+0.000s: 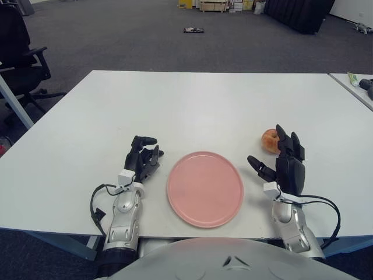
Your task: Put the apple into the plate.
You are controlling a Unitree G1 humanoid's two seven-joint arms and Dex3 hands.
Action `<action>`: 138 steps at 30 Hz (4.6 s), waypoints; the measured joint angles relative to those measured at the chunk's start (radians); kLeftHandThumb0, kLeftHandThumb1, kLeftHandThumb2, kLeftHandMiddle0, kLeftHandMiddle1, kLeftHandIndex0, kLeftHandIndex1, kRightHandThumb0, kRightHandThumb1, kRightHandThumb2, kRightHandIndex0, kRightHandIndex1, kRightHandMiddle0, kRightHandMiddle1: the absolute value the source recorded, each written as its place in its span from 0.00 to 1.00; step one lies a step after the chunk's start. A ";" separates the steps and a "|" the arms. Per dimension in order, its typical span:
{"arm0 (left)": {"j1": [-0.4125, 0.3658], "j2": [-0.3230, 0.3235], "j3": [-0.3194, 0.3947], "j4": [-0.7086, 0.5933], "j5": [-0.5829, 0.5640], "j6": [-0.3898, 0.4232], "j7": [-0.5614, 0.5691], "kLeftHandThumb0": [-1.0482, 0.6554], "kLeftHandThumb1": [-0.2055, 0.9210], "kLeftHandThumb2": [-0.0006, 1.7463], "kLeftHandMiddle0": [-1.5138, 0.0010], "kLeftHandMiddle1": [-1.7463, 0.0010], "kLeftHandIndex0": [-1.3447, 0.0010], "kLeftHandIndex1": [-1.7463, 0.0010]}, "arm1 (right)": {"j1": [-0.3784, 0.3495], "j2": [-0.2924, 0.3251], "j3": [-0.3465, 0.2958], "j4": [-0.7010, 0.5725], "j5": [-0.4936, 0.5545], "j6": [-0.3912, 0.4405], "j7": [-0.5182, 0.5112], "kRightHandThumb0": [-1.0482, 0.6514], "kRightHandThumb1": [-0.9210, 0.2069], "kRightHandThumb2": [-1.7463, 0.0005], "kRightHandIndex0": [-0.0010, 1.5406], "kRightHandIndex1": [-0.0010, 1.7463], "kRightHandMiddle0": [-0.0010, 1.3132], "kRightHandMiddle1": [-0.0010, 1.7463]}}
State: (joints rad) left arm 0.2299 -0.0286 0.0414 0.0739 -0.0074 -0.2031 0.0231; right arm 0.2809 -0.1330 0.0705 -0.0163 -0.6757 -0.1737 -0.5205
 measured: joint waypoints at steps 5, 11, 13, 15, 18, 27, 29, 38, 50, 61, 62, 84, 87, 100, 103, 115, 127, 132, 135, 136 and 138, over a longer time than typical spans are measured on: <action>-0.001 -0.001 0.000 0.002 0.000 0.000 0.001 0.41 0.94 0.36 0.64 0.26 0.82 0.00 | -0.013 -0.006 -0.007 -0.018 0.061 0.042 0.100 0.06 0.17 0.85 0.00 0.00 0.00 0.00; -0.001 0.000 0.001 0.003 0.000 0.000 0.002 0.41 0.92 0.37 0.64 0.26 0.82 0.00 | -0.059 -0.017 -0.036 0.008 0.111 0.106 0.166 0.09 0.20 0.85 0.00 0.00 0.00 0.00; -0.002 0.000 0.001 0.003 0.000 0.000 0.002 0.41 0.92 0.37 0.64 0.26 0.82 0.00 | -0.075 -0.020 -0.042 0.013 0.111 0.131 0.173 0.11 0.21 0.85 0.00 0.00 0.00 0.00; -0.002 0.000 0.001 0.003 0.000 0.000 0.002 0.41 0.92 0.37 0.64 0.26 0.82 0.00 | -0.086 -0.022 -0.043 0.016 0.109 0.156 0.175 0.11 0.22 0.85 0.00 0.00 0.00 0.00; -0.002 0.000 0.001 0.003 0.000 0.000 0.002 0.41 0.92 0.37 0.64 0.26 0.82 0.00 | -0.100 -0.022 -0.043 0.024 0.109 0.186 0.178 0.12 0.23 0.85 0.00 0.00 0.00 0.00; -0.003 0.000 0.001 0.003 -0.001 0.001 0.002 0.41 0.93 0.37 0.63 0.26 0.82 0.00 | -0.146 -0.024 -0.046 0.066 0.114 0.232 0.186 0.15 0.28 0.80 0.00 0.00 0.00 0.00; -0.003 0.000 0.001 0.003 -0.001 0.000 0.002 0.41 0.93 0.37 0.63 0.26 0.82 0.00 | -0.160 -0.030 -0.047 0.076 0.116 0.233 0.187 0.14 0.29 0.77 0.00 0.00 0.00 0.00; -0.003 -0.002 -0.001 0.003 0.000 0.000 0.003 0.41 0.94 0.36 0.63 0.26 0.83 0.00 | -0.239 -0.064 -0.067 0.134 0.134 0.247 0.194 0.10 0.29 0.74 0.00 0.00 0.00 0.00; -0.003 -0.002 -0.001 0.002 0.003 0.000 0.003 0.41 0.94 0.35 0.63 0.26 0.83 0.00 | -0.382 -0.138 -0.095 0.241 0.158 0.236 0.202 0.08 0.26 0.74 0.00 0.00 0.00 0.00; -0.002 -0.003 -0.002 0.001 0.004 0.000 0.003 0.41 0.96 0.34 0.65 0.26 0.84 0.00 | -0.513 -0.163 -0.103 0.405 0.198 0.202 0.185 0.12 0.26 0.74 0.00 0.00 0.00 0.00; -0.002 -0.004 -0.002 0.001 0.004 0.000 0.003 0.41 0.97 0.34 0.65 0.26 0.84 0.00 | -0.521 -0.164 -0.103 0.412 0.198 0.202 0.185 0.13 0.26 0.73 0.00 0.00 0.00 0.00; 0.004 -0.006 0.000 -0.002 -0.001 -0.005 0.003 0.41 0.96 0.34 0.65 0.25 0.83 0.00 | -0.695 -0.210 0.031 0.664 0.176 0.209 0.232 0.13 0.22 0.67 0.00 0.00 0.00 0.00; 0.005 -0.007 0.000 -0.003 -0.001 -0.004 0.003 0.41 0.96 0.34 0.65 0.25 0.83 0.00 | -0.694 -0.215 0.072 0.650 0.164 0.239 0.286 0.11 0.22 0.67 0.00 0.00 0.00 0.00; 0.012 -0.009 -0.001 -0.018 0.002 0.000 0.004 0.41 0.95 0.35 0.65 0.25 0.83 0.00 | -0.614 -0.268 0.198 0.417 0.090 0.411 0.530 0.04 0.15 0.75 0.00 0.00 0.00 0.00; 0.013 -0.007 0.001 -0.017 0.002 0.005 0.004 0.41 0.95 0.35 0.65 0.25 0.83 0.00 | -0.571 -0.282 0.208 0.340 0.071 0.440 0.567 0.04 0.14 0.75 0.00 0.00 0.00 0.00; 0.012 -0.001 0.003 -0.010 -0.002 0.003 0.003 0.41 1.00 0.31 0.67 0.24 0.85 0.00 | -0.432 -0.311 0.185 0.141 0.031 0.542 0.586 0.08 0.12 0.76 0.00 0.00 0.00 0.00; 0.010 -0.001 0.001 -0.008 -0.001 -0.002 0.003 0.41 0.98 0.33 0.66 0.24 0.84 0.00 | -0.271 -0.254 0.113 -0.067 0.038 0.537 0.497 0.09 0.02 0.77 0.00 0.00 0.00 0.00; 0.010 -0.001 0.001 -0.008 -0.001 -0.003 0.003 0.41 0.98 0.32 0.67 0.24 0.84 0.00 | -0.247 -0.238 0.086 -0.115 0.038 0.540 0.487 0.09 0.02 0.78 0.00 0.00 0.00 0.00; 0.010 -0.001 0.001 -0.008 -0.001 -0.003 0.003 0.41 0.98 0.32 0.67 0.24 0.84 0.00 | -0.232 -0.229 0.072 -0.154 0.037 0.545 0.486 0.09 0.02 0.79 0.00 0.00 0.00 0.00; 0.010 -0.001 0.001 -0.008 -0.001 -0.003 0.003 0.41 0.98 0.33 0.67 0.24 0.84 0.00 | -0.226 -0.225 0.067 -0.167 0.037 0.546 0.485 0.09 0.02 0.79 0.00 0.00 0.00 0.00; 0.010 -0.001 0.001 -0.008 -0.001 -0.004 0.003 0.41 0.97 0.33 0.67 0.24 0.84 0.00 | -0.216 -0.220 0.061 -0.187 0.037 0.546 0.484 0.09 0.02 0.79 0.00 0.00 0.00 0.00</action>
State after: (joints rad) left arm 0.2399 -0.0293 0.0428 0.0662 -0.0084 -0.2070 0.0261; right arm 0.0654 -0.3530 0.1313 -0.2034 -0.6388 0.3724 -0.0363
